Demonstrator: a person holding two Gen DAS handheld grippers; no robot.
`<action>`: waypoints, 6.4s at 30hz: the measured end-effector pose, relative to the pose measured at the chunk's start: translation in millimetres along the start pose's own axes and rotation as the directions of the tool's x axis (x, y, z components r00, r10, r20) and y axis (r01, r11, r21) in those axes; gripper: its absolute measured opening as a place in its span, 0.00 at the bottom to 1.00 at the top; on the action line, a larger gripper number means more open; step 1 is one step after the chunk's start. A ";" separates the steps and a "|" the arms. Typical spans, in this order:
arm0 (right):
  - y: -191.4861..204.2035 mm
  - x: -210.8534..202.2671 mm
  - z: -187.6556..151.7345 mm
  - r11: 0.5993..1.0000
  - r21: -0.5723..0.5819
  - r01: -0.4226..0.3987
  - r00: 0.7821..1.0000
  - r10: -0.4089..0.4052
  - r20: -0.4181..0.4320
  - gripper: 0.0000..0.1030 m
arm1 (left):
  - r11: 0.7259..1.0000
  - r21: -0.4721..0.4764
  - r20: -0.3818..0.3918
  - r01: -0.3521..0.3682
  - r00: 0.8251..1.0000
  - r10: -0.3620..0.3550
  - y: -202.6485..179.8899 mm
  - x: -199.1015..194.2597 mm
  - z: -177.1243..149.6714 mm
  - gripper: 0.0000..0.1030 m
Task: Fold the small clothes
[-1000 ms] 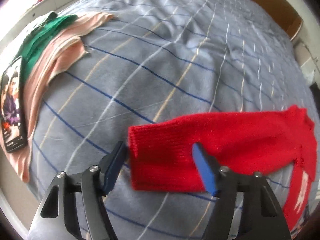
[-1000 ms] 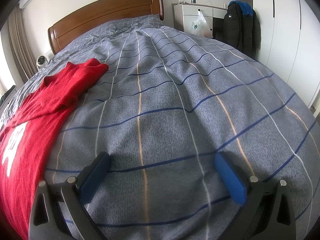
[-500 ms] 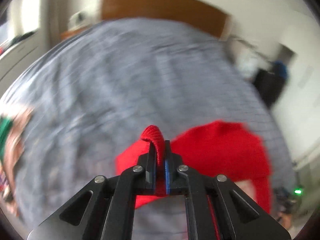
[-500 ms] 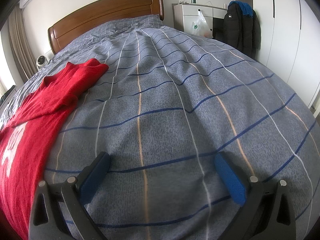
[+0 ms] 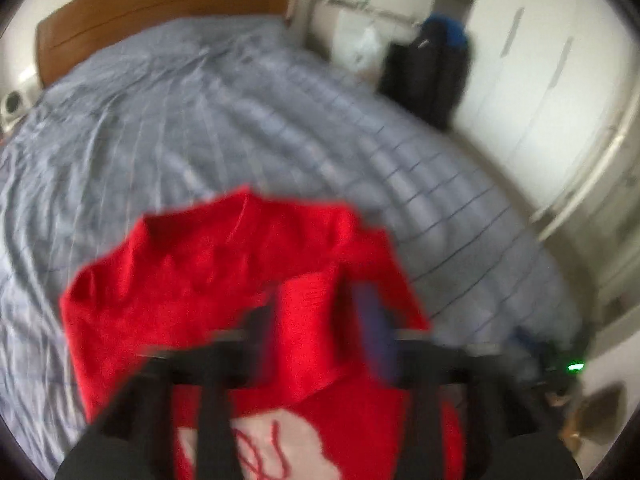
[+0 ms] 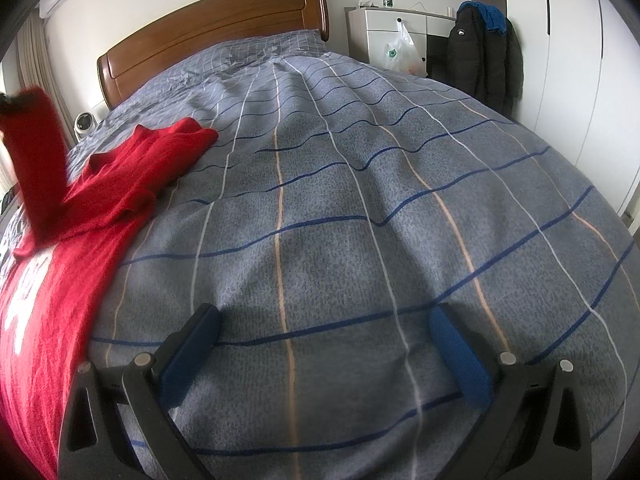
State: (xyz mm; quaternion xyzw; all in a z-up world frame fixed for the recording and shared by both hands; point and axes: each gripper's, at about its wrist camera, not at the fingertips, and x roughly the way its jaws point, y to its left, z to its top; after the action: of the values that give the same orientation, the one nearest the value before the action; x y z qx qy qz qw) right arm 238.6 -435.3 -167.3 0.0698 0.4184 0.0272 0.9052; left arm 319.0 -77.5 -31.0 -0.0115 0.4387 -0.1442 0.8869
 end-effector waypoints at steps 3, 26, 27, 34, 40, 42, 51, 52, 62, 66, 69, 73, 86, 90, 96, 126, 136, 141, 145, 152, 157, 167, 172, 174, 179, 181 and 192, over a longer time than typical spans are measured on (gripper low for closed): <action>-0.4 0.3 0.3 1.000 0.000 -0.001 1.000 0.001 0.000 1.00 | 0.999 -0.033 0.012 0.014 1.000 -0.013 26.0 -17.0 -29.0 0.78; 8.1 -1.5 -5.5 1.000 -0.012 0.029 1.000 -0.029 0.010 1.00 | 0.849 -0.312 -0.040 -0.427 0.898 0.437 279.0 -23.5 -164.1 1.00; 8.3 -1.7 -5.8 1.000 -0.012 0.029 1.000 -0.029 0.010 1.00 | 0.849 -0.314 -0.040 -0.424 0.900 0.435 279.3 -21.6 -163.6 1.00; 8.4 -1.8 -6.1 0.999 -0.011 0.030 0.999 -0.030 0.010 1.00 | 0.849 -0.316 -0.040 -0.423 0.900 0.433 286.0 -20.9 -164.6 1.00; 8.9 -0.9 -5.9 0.999 -0.015 0.038 0.999 -0.038 0.013 1.00 | 0.849 -0.315 -0.041 -0.424 0.900 0.434 286.5 -20.0 -163.9 1.00; 9.3 -0.7 -5.7 0.999 -0.016 0.038 0.999 -0.038 0.013 1.00 | 0.849 -0.316 -0.040 -0.422 0.901 0.433 286.2 -20.2 -163.9 1.00; 10.2 -0.6 -5.7 0.999 -0.014 0.037 0.999 -0.037 0.014 1.00 | 0.849 -0.317 -0.041 -0.423 0.901 0.433 287.4 -19.3 -162.4 1.00; 10.5 -0.4 -5.4 0.999 -0.014 0.036 0.999 -0.036 0.014 1.00 | 0.849 -0.317 -0.040 -0.423 0.900 0.433 287.4 -19.2 -162.4 1.00; 10.0 -0.7 -5.4 0.999 -0.014 0.035 0.999 -0.034 0.016 1.00 | 0.849 -0.316 -0.040 -0.423 0.900 0.434 287.6 -19.3 -162.7 1.00; 10.0 -0.8 -5.6 0.999 -0.014 0.034 0.999 -0.034 0.016 1.00 | 0.849 -0.316 -0.040 -0.423 0.900 0.434 287.6 -19.3 -162.6 1.00; 10.3 -0.8 -5.7 0.999 -0.013 0.035 0.999 -0.035 0.016 1.00 | 0.849 -0.316 -0.040 -0.423 0.900 0.433 287.5 -19.4 -162.6 1.00; 10.2 -0.6 -5.4 0.999 -0.014 0.035 0.999 -0.035 0.016 1.00 | 0.849 -0.315 -0.040 -0.425 0.899 0.436 286.5 -20.1 -162.7 1.00; 9.8 -2.1 -6.7 0.999 -0.017 0.041 0.999 -0.041 0.019 1.00 | 0.862 -0.325 -0.063 -0.389 0.918 0.391 298.2 -18.5 -161.1 1.00; 9.8 -1.9 -6.6 0.999 -0.017 0.041 0.999 -0.041 0.019 1.00 | 0.863 -0.381 -0.022 -0.331 0.937 0.349 293.3 -43.9 -171.9 0.99; 9.8 -1.9 -6.9 0.999 -0.017 0.041 0.999 -0.041 0.019 1.00 | 0.988 -0.132 0.044 -0.081 0.995 0.087 223.3 -51.0 -165.7 0.99; 9.9 -2.1 -7.4 0.999 -0.017 0.043 0.999 -0.043 0.020 1.00 | 0.907 -0.355 0.057 -0.226 0.963 0.262 217.5 -78.5 -205.4 0.89; 23.6 -31.8 -2.0 0.993 -0.080 0.091 0.992 -0.083 0.090 1.00 | 0.817 -0.309 0.296 -0.486 0.767 0.569 168.9 -191.1 -199.2 0.99; 46.7 -89.5 22.1 0.959 -0.272 0.078 0.980 -0.025 0.195 1.00 | 0.746 -0.286 0.359 -0.601 0.655 0.665 150.3 -226.7 -192.8 1.00; 58.7 -148.7 54.1 0.889 -0.449 0.095 0.965 0.029 0.261 1.00 | 0.912 -0.206 0.316 -0.355 0.858 0.405 159.6 -237.7 -185.1 1.00; 62.1 -171.3 45.4 0.875 -0.419 -0.241 0.970 0.226 -0.085 1.00 | 0.949 -0.283 0.080 -0.138 0.983 0.166 168.6 -186.4 -234.6 1.00; 66.5 -138.7 -39.5 0.894 -0.119 -0.431 0.875 0.382 -0.296 1.00 | 0.976 -0.171 -0.022 -0.135 0.991 0.133 133.3 -159.3 -271.0 0.99; 85.8 -91.0 -101.2 0.874 0.069 -0.481 0.762 0.456 -0.460 0.93 | 0.988 -0.115 -0.221 -0.101 0.972 0.074 84.8 -114.8 -304.3 0.98; 116.8 -71.5 -119.1 0.864 0.032 -0.502 0.696 0.426 -0.578 0.67 | 0.988 -0.138 -0.298 -0.074 0.954 0.029 80.7 -102.5 -318.5 0.81; 122.0 -63.2 -124.2 0.867 0.046 -0.496 0.677 0.419 -0.605 0.55 | 0.985 -0.163 -0.307 -0.056 0.952 0.003 84.0 -102.1 -320.4 0.79; 114.2 -62.7 -121.0 0.865 0.093 -0.493 0.671 0.446 -0.592 0.05 | 0.963 -0.266 -0.288 0.037 0.950 -0.116 100.9 -107.3 -320.2 0.34; 108.8 -71.8 -117.0 0.857 0.101 -0.505 0.676 0.465 -0.571 0.05 | 0.948 -0.308 -0.287 0.083 0.942 -0.176 105.4 -108.4 -323.6 0.11; 77.1 -111.7 -64.6 0.770 0.219 -0.599 0.696 0.636 -0.334 0.05 | 0.898 -0.378 -0.048 0.226 0.964 -0.263 125.8 -161.7 -262.5 0.06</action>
State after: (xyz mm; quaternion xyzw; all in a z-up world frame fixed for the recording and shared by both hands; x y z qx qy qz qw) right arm 117.8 -364.3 -113.0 0.2415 0.5425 0.3231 0.7368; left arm 52.1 113.8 -85.7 -0.2258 0.4960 -0.1699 0.8211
